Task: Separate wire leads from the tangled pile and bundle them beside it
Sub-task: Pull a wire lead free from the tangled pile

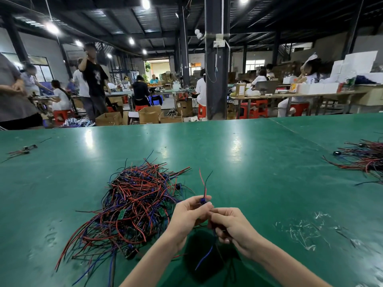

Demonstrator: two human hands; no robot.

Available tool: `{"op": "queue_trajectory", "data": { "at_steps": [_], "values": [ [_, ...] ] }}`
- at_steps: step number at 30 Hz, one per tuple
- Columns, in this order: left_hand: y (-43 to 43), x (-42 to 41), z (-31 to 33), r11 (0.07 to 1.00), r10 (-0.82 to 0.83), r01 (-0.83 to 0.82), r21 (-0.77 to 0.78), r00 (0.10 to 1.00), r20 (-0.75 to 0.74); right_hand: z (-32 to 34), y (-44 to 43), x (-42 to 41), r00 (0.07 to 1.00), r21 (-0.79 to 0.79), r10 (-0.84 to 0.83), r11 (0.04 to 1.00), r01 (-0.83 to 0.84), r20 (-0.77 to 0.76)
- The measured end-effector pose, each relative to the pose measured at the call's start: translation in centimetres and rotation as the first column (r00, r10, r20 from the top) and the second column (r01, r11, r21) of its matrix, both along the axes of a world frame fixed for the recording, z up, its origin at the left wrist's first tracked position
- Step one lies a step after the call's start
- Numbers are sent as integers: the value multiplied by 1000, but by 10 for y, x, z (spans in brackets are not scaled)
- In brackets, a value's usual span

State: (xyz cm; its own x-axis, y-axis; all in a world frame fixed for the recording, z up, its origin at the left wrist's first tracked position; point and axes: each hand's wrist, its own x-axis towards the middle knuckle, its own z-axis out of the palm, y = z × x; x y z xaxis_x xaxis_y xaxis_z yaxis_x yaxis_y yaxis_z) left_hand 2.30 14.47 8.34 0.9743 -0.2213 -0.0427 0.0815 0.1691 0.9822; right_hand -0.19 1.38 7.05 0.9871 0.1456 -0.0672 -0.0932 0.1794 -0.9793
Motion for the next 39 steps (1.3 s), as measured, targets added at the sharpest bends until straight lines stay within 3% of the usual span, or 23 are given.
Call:
{"op": "queue_trajectory", "data": {
  "at_steps": [6, 11, 17, 27, 35, 39],
  "values": [
    [4, 3, -3, 993, -17, 2, 115, 991, 130, -1, 1, 0, 1000, -36, -2, 999, 2, 7],
    [10, 6, -1, 989, -124, 119, 84, 991, 53, -4, 2, 0, 997, -59, -80, 995, 80, 3],
    [10, 5, 1, 999, -13, 9, 48, 996, 91, -2, 2, -1, 996, -31, -94, 995, 94, 5],
    [30, 23, 11, 970, 227, -219, -107, 971, 78, -1, 11, -12, 997, -204, 78, 976, -79, -13],
    [40, 29, 12, 946, 273, -263, -190, 962, 26, 0, 14, -17, 983, -378, 185, 912, -163, 23],
    [38, 26, 15, 941, 231, -226, -253, 973, -10, 0, 13, -17, 986, -329, 148, 929, -167, -82]
  ]
}}
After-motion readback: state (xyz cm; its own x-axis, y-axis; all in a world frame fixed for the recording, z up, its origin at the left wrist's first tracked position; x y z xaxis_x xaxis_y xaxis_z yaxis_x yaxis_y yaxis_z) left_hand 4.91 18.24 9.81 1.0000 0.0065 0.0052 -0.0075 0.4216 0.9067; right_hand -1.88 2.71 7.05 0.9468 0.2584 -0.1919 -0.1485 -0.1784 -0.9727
